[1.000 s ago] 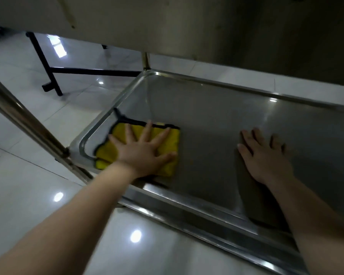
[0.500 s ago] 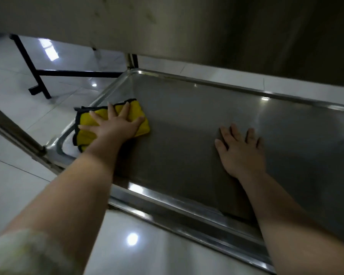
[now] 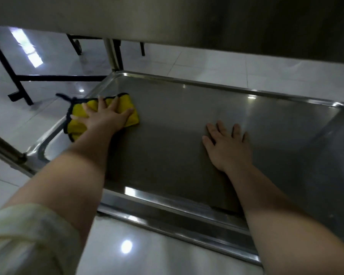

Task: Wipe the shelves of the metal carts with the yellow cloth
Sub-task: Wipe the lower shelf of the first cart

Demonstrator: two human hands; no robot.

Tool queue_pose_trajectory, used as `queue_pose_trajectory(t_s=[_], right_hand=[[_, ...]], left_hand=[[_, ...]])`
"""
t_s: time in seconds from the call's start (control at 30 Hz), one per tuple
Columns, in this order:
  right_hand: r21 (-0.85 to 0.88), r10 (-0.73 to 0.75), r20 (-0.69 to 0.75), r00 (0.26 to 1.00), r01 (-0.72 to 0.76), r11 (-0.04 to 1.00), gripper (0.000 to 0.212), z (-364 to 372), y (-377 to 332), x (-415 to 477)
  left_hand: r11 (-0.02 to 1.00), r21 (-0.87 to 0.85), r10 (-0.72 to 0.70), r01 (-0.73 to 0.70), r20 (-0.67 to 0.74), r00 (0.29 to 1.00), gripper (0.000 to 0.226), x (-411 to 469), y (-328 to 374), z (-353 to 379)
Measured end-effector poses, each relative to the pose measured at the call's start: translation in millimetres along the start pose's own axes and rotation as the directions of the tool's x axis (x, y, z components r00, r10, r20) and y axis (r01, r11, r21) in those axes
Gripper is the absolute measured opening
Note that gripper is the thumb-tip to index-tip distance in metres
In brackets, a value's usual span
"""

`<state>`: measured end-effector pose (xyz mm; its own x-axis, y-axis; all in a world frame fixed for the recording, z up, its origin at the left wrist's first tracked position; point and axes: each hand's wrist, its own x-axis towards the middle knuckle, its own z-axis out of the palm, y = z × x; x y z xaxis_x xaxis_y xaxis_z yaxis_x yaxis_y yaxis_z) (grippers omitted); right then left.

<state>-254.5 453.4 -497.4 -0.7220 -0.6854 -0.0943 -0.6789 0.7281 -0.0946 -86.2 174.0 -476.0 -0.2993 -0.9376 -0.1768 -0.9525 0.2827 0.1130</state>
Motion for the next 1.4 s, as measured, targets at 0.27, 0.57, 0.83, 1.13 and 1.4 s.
queue_pose_trajectory(t_s=[0.27,0.57,0.83,1.13,1.4], right_hand=[[0.012,-0.01,0.008,1.0,0.01,1.0,0.058,-5.2,4.7,-0.1],[-0.048,0.096,-0.038,0.995,-0.098,0.994,0.055,-12.6,110.8,-61.0],[0.01,0.132,0.004,0.991,-0.132,0.991,0.058,-7.3,122.0,-64.5],[0.028,0.119,-0.027,0.993,-0.118,0.993,0.059,-6.3,123.2,-69.9],[-0.004,0.113,-0.004,0.994,-0.113,0.994,0.06,-7.3,118.0,-70.4]], left_hand=[[0.863,0.136,0.475,-0.487,0.111,0.873,0.082,-90.4,103.2,37.7],[1.0,-0.017,-0.014,0.014,0.016,1.0,0.083,-53.2,10.4,11.4],[0.877,0.039,0.471,-0.479,0.135,0.872,0.08,-171.2,203.3,53.8],[0.974,0.039,0.221,-0.223,0.05,0.974,0.08,-104.7,36.9,22.2],[0.943,-0.002,0.331,-0.332,0.093,0.939,0.082,-162.8,201.3,52.4]])
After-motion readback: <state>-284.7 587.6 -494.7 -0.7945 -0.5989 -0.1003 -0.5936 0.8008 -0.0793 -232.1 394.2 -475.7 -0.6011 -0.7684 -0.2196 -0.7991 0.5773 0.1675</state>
